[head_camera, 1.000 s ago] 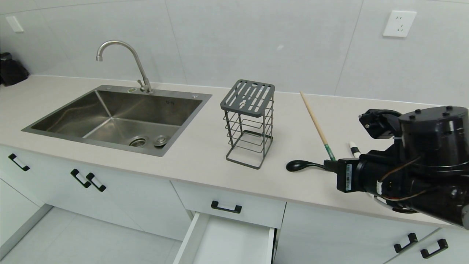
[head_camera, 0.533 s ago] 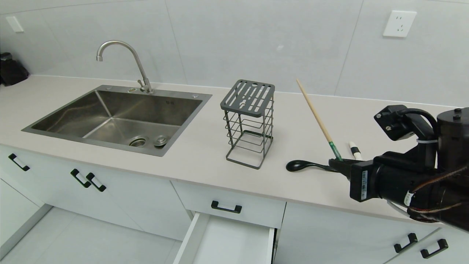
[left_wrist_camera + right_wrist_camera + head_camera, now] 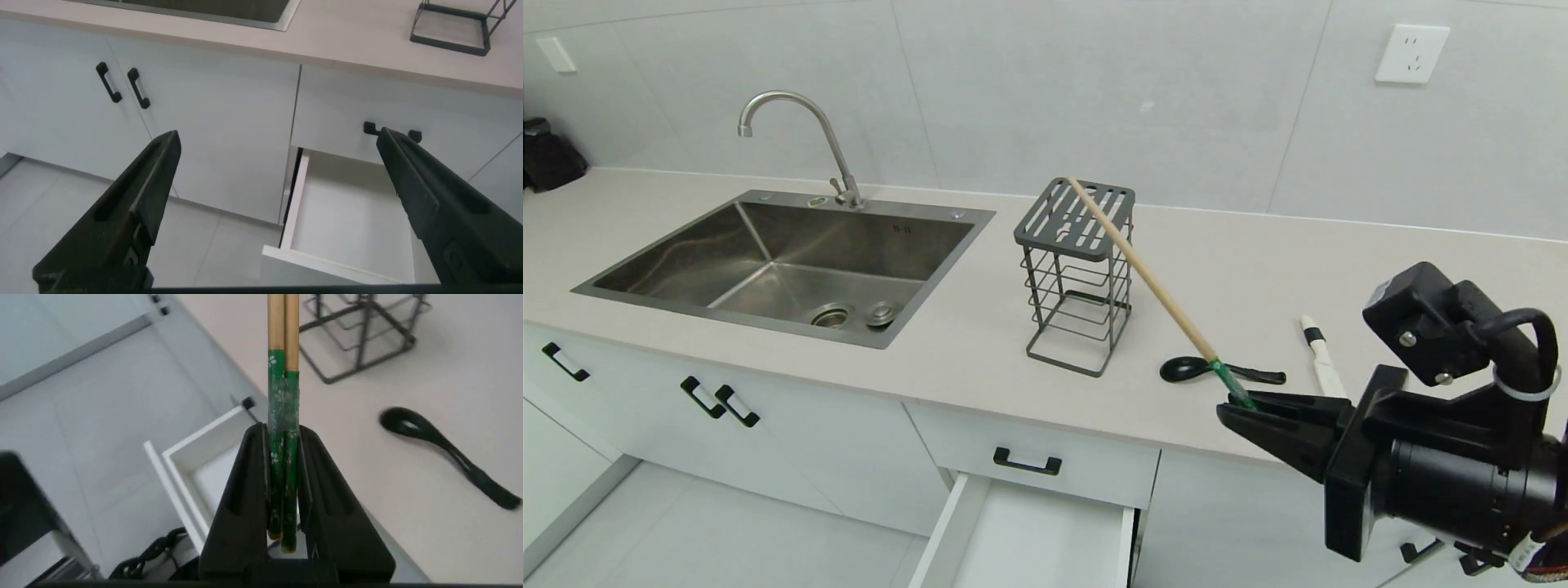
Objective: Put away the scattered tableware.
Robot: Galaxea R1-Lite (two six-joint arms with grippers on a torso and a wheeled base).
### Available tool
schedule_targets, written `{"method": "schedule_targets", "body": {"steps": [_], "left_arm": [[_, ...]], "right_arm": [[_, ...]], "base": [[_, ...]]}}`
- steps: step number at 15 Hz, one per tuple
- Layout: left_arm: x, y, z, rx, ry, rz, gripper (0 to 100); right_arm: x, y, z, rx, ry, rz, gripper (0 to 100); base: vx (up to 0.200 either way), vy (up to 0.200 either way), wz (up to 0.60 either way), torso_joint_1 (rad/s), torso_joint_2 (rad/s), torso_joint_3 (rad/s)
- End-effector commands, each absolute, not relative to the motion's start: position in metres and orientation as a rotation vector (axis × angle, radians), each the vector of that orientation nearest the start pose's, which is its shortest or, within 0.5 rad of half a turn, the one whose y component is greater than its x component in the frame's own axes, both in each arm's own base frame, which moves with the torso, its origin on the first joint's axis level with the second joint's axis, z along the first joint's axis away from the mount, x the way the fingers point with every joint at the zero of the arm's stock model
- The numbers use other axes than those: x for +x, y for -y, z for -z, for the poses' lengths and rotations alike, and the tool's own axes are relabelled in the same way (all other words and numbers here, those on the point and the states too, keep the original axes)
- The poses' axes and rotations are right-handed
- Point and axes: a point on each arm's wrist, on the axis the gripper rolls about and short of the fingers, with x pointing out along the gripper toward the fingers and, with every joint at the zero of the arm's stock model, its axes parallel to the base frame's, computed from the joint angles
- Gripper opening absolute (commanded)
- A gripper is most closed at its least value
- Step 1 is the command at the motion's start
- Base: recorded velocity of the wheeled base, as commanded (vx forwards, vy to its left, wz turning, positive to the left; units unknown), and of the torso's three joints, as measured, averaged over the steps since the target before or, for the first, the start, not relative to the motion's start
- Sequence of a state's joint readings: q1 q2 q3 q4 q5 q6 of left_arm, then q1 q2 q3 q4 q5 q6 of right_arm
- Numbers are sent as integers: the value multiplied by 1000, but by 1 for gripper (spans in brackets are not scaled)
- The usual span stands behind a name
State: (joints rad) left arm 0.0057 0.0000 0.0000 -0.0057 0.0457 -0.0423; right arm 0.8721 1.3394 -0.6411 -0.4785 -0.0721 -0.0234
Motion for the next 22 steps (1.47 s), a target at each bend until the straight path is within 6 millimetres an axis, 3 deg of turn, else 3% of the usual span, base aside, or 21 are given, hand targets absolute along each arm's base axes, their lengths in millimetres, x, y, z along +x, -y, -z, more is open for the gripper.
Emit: {"method": "schedule_targets", "body": {"steps": [1, 2, 4, 7, 8, 11, 16, 22], "left_arm": [[-23, -1, -76, -43, 7, -52, 100], [-23, -1, -76, -43, 7, -52, 100], [-23, -1, -76, -43, 7, -52, 100], [-23, -1, -76, -43, 7, -52, 100], [-23, -1, -76, -43, 7, -52, 100], [-23, -1, -76, -43, 7, -52, 100], [-23, -1, -76, -43, 7, -52, 100], [-23, -1, -76, -43, 7, -52, 100]], "right_arm": [[139, -169, -192, -196, -246, -853, 0], [138, -167, -173, -225, -287, -858, 0], [138, -171, -159, -230, -303, -961, 0], [145, -180, -155, -312, -274, -1111, 0], [158, -186, -148, -486, -206, -1170, 0], [172, -200, -155, -494, -177, -1165, 0], [185, -192, -152, -457, -284, -1020, 0], [189, -200, -146, -583, -279, -1086, 0]], "base": [[0, 0, 0, 0, 0, 0], [0, 0, 0, 0, 0, 0], [0, 0, 0, 0, 0, 0], [0, 0, 0, 0, 0, 0], [0, 0, 0, 0, 0, 0], [0, 0, 0, 0, 0, 0], [0, 0, 0, 0, 0, 0], [0, 0, 0, 0, 0, 0]]}}
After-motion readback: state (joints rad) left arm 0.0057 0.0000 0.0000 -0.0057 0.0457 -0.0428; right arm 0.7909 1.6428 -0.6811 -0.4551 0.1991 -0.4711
